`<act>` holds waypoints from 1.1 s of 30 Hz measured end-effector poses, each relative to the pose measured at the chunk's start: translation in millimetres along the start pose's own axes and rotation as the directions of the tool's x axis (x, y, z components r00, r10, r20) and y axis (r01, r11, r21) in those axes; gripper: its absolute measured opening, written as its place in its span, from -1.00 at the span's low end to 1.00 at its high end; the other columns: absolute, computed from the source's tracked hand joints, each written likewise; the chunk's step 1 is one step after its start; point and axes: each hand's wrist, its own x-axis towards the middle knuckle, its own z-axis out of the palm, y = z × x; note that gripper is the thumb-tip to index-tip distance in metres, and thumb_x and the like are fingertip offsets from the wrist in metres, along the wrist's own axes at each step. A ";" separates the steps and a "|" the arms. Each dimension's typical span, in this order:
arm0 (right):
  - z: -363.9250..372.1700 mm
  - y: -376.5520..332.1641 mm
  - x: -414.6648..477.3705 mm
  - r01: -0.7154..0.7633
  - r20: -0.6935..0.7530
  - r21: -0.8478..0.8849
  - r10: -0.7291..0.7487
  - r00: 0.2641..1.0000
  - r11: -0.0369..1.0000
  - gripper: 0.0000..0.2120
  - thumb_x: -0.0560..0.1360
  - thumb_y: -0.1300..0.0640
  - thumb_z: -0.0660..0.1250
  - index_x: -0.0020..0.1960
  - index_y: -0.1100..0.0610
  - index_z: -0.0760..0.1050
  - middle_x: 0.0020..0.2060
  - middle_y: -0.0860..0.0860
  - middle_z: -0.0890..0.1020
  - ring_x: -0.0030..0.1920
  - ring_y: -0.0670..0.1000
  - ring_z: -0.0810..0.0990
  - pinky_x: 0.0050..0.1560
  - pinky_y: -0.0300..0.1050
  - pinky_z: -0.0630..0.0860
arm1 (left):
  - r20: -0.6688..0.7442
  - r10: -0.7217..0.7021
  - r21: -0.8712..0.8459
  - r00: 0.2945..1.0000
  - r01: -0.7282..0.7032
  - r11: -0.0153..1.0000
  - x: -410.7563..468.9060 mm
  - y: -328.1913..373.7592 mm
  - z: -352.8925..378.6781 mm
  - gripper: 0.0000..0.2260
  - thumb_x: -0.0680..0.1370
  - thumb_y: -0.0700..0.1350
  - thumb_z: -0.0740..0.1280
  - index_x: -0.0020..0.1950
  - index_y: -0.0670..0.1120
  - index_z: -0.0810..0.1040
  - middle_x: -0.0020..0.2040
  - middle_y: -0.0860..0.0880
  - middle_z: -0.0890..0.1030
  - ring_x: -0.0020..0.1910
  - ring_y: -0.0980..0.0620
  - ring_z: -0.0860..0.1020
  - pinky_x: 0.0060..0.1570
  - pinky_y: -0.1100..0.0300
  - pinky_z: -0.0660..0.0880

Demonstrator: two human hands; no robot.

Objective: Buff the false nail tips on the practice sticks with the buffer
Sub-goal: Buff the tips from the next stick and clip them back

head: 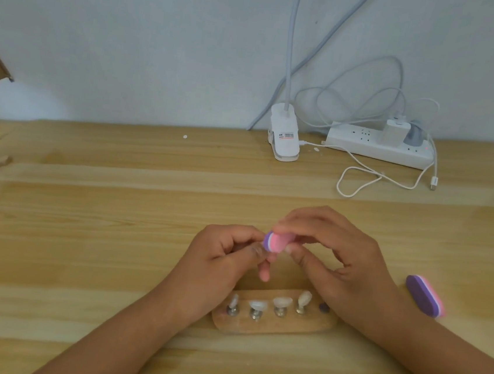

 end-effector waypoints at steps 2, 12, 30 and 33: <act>-1.5 1.1 1.8 -0.039 -0.036 0.011 0.040 0.999 0.999 -0.69 0.49 0.42 0.38 0.16 0.15 0.63 0.06 0.00 0.61 0.09 0.00 0.63 0.08 -0.13 0.59 | 0.004 -0.002 0.000 1.000 0.002 1.000 -0.5 0.3 -0.6 -0.81 0.55 -0.08 0.27 -0.19 -0.06 0.65 -0.36 -0.01 0.62 -0.49 0.14 0.38 -0.45 0.30 0.29; 0.5 -2.3 0.4 -0.012 -0.010 0.003 0.012 1.000 1.000 -0.68 0.48 0.43 0.39 0.16 0.15 0.63 0.07 0.01 0.61 0.09 -0.01 0.63 0.08 -0.15 0.59 | 0.010 0.003 -0.027 1.000 -0.003 1.000 0.1 -0.3 0.3 -0.81 0.53 -0.02 0.30 -0.16 -0.05 0.67 -0.32 -0.05 0.63 -0.36 -0.13 0.44 -0.30 0.00 0.39; -0.1 -0.2 0.3 -0.045 0.058 0.006 0.044 0.997 0.999 -0.69 0.53 0.38 0.36 0.21 0.11 0.63 0.09 -0.03 0.64 0.17 -0.08 0.62 0.20 -0.27 0.49 | -0.081 0.035 0.058 0.996 -0.030 0.998 0.5 -9.3 -1.0 -0.88 0.50 0.08 0.39 -0.17 0.12 0.69 -0.33 -0.34 0.55 -0.53 0.10 0.22 -0.53 0.33 0.14; -2.4 3.0 2.6 -0.135 0.015 0.048 0.134 0.991 0.990 -0.67 0.52 0.44 0.37 0.18 0.12 0.64 0.07 -0.02 0.65 0.14 -0.07 0.63 0.14 -0.17 0.57 | -0.120 0.027 0.051 0.992 -0.021 0.998 1.1 -10.2 -0.8 -0.89 0.53 -0.05 0.40 -0.14 0.13 0.71 -0.29 -0.30 0.61 -0.48 0.00 0.31 -0.53 0.30 0.18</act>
